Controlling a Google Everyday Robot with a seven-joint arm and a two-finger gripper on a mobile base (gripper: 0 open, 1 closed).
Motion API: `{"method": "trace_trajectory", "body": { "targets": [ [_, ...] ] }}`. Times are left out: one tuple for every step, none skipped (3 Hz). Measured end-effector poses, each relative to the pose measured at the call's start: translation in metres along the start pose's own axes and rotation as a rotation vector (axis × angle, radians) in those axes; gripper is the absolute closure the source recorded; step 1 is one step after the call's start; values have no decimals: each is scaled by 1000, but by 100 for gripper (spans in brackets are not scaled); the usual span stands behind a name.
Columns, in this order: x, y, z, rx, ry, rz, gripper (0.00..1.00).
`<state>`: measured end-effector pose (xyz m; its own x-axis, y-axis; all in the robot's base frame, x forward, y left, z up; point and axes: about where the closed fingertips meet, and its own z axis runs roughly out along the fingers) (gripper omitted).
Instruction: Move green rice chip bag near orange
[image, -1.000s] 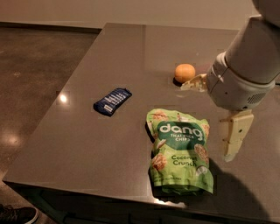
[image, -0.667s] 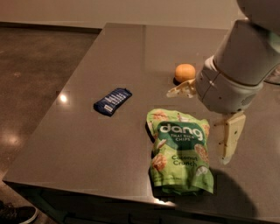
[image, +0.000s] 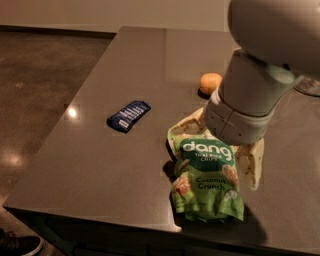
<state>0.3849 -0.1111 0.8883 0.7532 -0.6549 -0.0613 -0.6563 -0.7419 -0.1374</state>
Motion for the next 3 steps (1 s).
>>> {"method": "trace_trajectory", "body": {
  "targets": [
    [8, 1, 10, -11, 49, -68, 0],
    [16, 6, 14, -22, 81, -80, 0],
    [16, 10, 19, -32, 88, -86, 0]
  ]
}}
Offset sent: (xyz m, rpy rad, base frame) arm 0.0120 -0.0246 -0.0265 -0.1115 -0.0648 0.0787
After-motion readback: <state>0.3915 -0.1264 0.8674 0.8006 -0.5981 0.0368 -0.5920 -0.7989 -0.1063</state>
